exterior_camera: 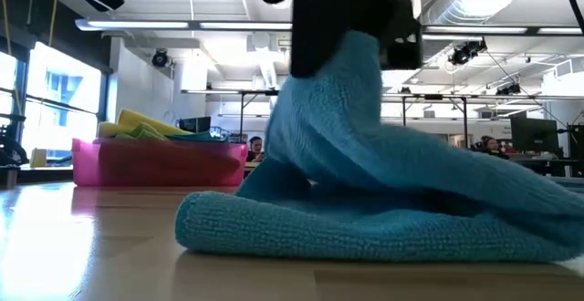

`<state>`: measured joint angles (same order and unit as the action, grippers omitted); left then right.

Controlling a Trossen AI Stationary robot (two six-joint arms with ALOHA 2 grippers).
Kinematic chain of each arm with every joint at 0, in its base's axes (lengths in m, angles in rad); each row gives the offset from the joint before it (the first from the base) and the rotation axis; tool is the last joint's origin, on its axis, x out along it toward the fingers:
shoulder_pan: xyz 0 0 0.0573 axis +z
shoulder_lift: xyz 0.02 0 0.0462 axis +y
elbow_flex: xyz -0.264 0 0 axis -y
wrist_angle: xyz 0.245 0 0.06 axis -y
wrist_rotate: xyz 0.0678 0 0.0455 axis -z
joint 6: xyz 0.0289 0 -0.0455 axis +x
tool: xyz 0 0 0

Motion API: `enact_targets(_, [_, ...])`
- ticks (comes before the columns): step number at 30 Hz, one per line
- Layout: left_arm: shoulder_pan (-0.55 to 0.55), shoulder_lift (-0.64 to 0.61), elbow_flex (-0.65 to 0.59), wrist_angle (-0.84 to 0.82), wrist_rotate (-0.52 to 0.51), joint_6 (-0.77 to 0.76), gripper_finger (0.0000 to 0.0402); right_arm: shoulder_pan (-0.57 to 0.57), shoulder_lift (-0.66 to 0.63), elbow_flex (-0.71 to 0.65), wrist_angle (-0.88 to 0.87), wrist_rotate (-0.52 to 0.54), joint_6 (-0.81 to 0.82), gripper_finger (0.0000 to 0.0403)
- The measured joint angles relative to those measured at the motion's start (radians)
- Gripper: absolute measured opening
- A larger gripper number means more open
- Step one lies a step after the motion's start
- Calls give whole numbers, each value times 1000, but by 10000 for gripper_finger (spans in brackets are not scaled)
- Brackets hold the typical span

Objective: Fold microfiber towels
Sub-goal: Fold the blue microfiber cloth, then put the folded blue microfiber cloth into the transparent pink bin

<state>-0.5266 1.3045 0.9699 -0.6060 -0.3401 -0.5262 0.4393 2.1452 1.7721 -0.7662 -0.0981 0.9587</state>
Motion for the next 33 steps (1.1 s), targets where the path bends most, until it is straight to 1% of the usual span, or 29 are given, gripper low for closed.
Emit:
enact_targets(2, [0, 0, 0, 2, 0, -17, 131, 0, 0, 0, 20, 9, -24, 96])
enact_targets(5, [0, 0, 0, 0, -4, -45, 131, -2, 0, 7, 53, -32, -106, 145])
enact_targets(7, [0, 0, 0, 4, -8, -60, 131, -2, 0, 24, 64, -46, -177, 167])
enact_targets(9, [-4, 0, 0, 12, -15, -65, 131, 11, -3, 40, 38, -52, -274, 179])
enact_targets(11, [-14, 8, 0, 27, -18, -50, 131, 39, -8, 48, -13, -39, -361, 182])
enact_targets(14, [-38, 37, -1, 73, -20, -4, 131, 87, -11, 46, -125, 24, -438, 175])
enact_targets(17, [-61, 78, 2, 166, -32, 44, 131, 137, -11, 46, -214, 122, -468, 165])
enact_targets(19, [-72, 115, -1, 207, -34, 83, 131, 168, -11, 46, -233, 204, -466, 159])
enact_targets(21, [-79, 150, 1, 277, -37, 114, 131, 195, -11, 46, -230, 276, -448, 155])
enact_targets(23, [-80, 187, 0, 317, -37, 146, 131, 216, -11, 32, -215, 314, -444, 154])
enact_targets(25, [-84, 231, 0, 381, -37, 172, 131, 230, -9, -10, -203, 324, -424, 154])
enact_targets(28, [-85, 296, 0, 477, -38, 235, 131, 238, -4, -89, -132, 331, -367, 154])
enact_targets(33, [-85, 429, 0, 681, -38, 394, 131, 267, -6, -185, 19, 358, -397, 154])
